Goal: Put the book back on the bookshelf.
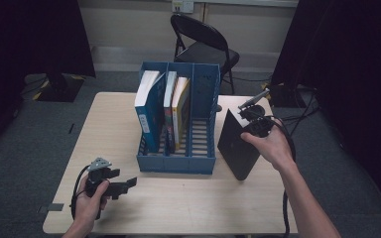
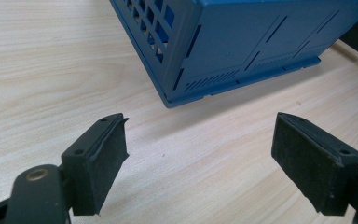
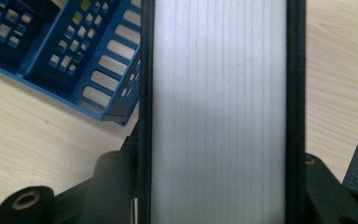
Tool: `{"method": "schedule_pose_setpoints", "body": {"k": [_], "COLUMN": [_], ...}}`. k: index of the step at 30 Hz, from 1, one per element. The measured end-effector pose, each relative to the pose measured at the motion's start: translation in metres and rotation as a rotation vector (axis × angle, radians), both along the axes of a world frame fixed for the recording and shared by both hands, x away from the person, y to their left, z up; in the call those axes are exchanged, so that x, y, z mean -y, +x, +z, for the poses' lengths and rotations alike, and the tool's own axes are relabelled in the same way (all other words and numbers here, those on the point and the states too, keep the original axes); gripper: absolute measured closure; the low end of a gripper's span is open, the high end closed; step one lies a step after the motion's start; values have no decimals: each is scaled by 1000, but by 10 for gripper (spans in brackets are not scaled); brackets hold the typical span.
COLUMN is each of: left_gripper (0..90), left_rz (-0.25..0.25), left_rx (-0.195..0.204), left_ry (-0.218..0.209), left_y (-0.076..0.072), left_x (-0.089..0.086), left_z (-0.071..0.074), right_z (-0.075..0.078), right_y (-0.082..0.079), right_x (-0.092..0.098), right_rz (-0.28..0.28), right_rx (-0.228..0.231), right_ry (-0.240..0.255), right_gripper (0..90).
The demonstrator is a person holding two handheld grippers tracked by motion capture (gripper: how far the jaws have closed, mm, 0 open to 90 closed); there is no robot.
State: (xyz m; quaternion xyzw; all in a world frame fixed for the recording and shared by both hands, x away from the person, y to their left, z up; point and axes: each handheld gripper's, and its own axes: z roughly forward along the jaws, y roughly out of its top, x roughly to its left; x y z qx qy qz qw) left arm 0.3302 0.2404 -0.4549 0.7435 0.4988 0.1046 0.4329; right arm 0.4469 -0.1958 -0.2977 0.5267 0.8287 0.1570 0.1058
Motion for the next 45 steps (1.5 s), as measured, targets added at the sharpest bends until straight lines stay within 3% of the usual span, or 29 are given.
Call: {"method": "schedule_pose_setpoints", "body": {"k": [13,20,29,38,45], "left_gripper": [182,182,183,183,189], "left_rz": [0,6,2,9,5], "left_rx": [-3,-7,-9,-14,-20], "left_ry": [1,-2,-3,0,-5], "left_y": [1,1,1,3,2], "left_x": [1,0,1,0,0], "left_z": [-1,-1,-1,-2,-2], "right_z": [26,48,74,89,97], "right_y": [0,-5,-15,-20,-18], "right_x": [3,0,-5,-18,-34], "right_rz": [-24,-19,6,48,80], "right_rx": [43,69,101,134,125], "right_ry": [19,19,17,24,45], "right_gripper": [533,533,533,534,534]}}
